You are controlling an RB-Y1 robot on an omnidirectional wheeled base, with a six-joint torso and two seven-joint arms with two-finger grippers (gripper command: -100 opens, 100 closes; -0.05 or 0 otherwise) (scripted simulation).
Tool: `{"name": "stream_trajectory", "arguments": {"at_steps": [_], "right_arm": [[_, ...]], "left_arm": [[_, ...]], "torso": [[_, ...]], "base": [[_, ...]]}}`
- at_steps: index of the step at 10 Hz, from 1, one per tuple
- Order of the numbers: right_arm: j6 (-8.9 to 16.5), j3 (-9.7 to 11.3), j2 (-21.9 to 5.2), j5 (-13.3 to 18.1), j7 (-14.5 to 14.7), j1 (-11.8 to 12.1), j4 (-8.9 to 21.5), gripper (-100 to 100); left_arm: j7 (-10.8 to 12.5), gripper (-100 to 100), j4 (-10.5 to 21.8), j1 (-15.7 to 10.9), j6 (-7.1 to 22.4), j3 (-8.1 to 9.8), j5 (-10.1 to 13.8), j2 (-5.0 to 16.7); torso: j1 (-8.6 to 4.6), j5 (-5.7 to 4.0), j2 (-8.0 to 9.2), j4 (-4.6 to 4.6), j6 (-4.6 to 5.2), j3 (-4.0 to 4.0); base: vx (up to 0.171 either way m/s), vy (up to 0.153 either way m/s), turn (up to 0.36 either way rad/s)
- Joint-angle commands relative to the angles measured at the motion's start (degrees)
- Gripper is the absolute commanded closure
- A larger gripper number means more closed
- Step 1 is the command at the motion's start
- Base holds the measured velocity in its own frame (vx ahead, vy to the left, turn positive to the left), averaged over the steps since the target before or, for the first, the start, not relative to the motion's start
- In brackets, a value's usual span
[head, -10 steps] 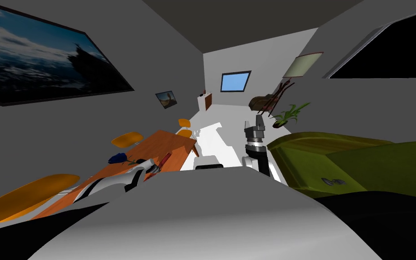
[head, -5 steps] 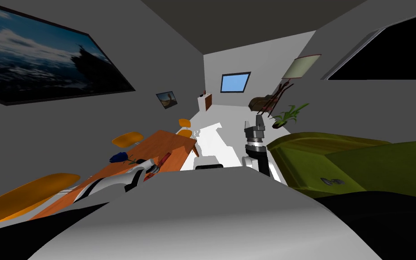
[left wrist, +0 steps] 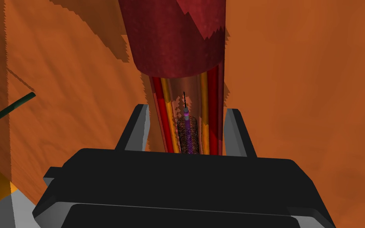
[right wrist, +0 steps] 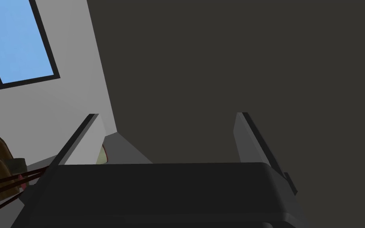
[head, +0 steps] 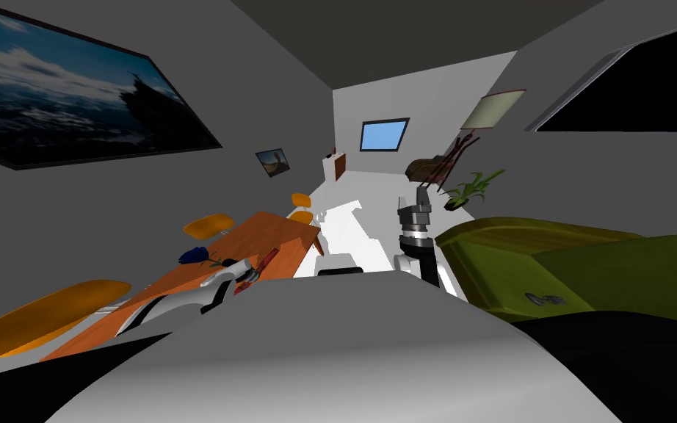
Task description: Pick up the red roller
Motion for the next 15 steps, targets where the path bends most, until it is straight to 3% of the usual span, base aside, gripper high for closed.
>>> {"name": "stream_trajectory", "arguments": {"at_steps": [1,3,4,5,6,7,8,9,11,12,13,14,15], "right_arm": [[0.00,0.00,0.00,0.00,0.00,0.00,0.00,0],[0.00,0.00,0.00,0.00,0.00,0.00,0.00,0],[0.00,0.00,0.00,0.00,0.00,0.00,0.00,0],[0.00,0.00,0.00,0.00,0.00,0.00,0.00,0],[0.00,0.00,0.00,0.00,0.00,0.00,0.00,0],[0.00,0.00,0.00,0.00,0.00,0.00,0.00,0],[0.00,0.00,0.00,0.00,0.00,0.00,0.00,0],[0.00,0.00,0.00,0.00,0.00,-0.01,0.00,0],[0.00,0.00,0.00,0.00,0.00,0.00,0.00,0],[0.00,0.00,0.00,0.00,0.00,-0.01,0.00,0],[0.00,0.00,0.00,0.00,0.00,0.00,0.00,0],[0.00,0.00,0.00,0.00,0.00,-0.01,0.00,0],[0.00,0.00,0.00,0.00,0.00,0.00,0.00,0]], "left_arm": [[-1.98,100,0.50,-0.19,0.04,1.28,0.05,-0.16],[-5.55,100,-3.56,2.79,2.65,5.37,-1.33,-1.29],[-5.99,100,-4.46,2.79,2.65,6.31,-1.33,-1.29],[-7.99,100,-6.25,4.28,3.95,8.46,-2.02,-1.86],[-7.99,100,-7.46,4.28,3.95,8.83,-2.02,-1.86],[-9.99,100,-9.61,5.77,5.26,11.18,-2.71,-2.43],[-9.99,100,-10.11,5.77,5.26,11.35,-2.71,-2.43],[-12.00,100,-12.09,7.26,6.56,13.79,-3.40,-2.99],[-12.00,100,-12.76,7.26,6.56,13.87,-3.40,-2.99],[-14.00,100,-14.47,8.75,7.87,16.39,-4.09,-3.56],[-14.00,100,-15.41,8.75,7.87,16.39,-4.09,-3.56],[-16.00,100,-17.26,10.24,9.17,18.90,-4.78,-4.13],[-16.00,100,-18.07,10.24,9.17,18.91,-4.78,-4.13]], "torso": [[0.00,0.00,0.00,0.00,0.00,0.00],[-0.06,0.04,-0.13,-0.04,0.04,-0.08],[-0.09,0.13,-0.19,-0.13,0.01,-0.16],[-0.09,0.14,-0.19,-0.12,0.06,-0.16],[-0.10,0.18,-0.20,-0.15,0.03,-0.18],[-0.06,0.17,-0.14,-0.12,0.10,-0.13],[-0.04,0.15,-0.12,-0.11,0.04,-0.12],[-0.05,0.13,-0.08,-0.08,0.10,-0.09],[-0.13,0.08,-0.08,-0.08,0.10,-0.09],[-0.09,0.06,0.01,-0.05,0.13,-0.03],[-0.13,0.05,0.00,-0.07,0.03,-0.04],[-0.15,0.02,0.00,-0.05,0.08,-0.03],[-0.21,-0.01,-0.02,-0.06,0.02,-0.04]], "base": [[0.061,-0.021,0.070],[0.091,-0.036,0.120],[0.087,-0.044,0.087],[0.089,-0.045,0.105],[0.059,-0.032,0.057],[0.063,-0.022,0.104],[0.054,-0.023,0.057],[0.072,-0.041,0.081],[0.045,-0.022,0.030],[0.056,-0.021,0.075],[0.050,-0.026,0.083],[0.066,-0.036,0.104],[0.054,-0.037,0.064]]}}
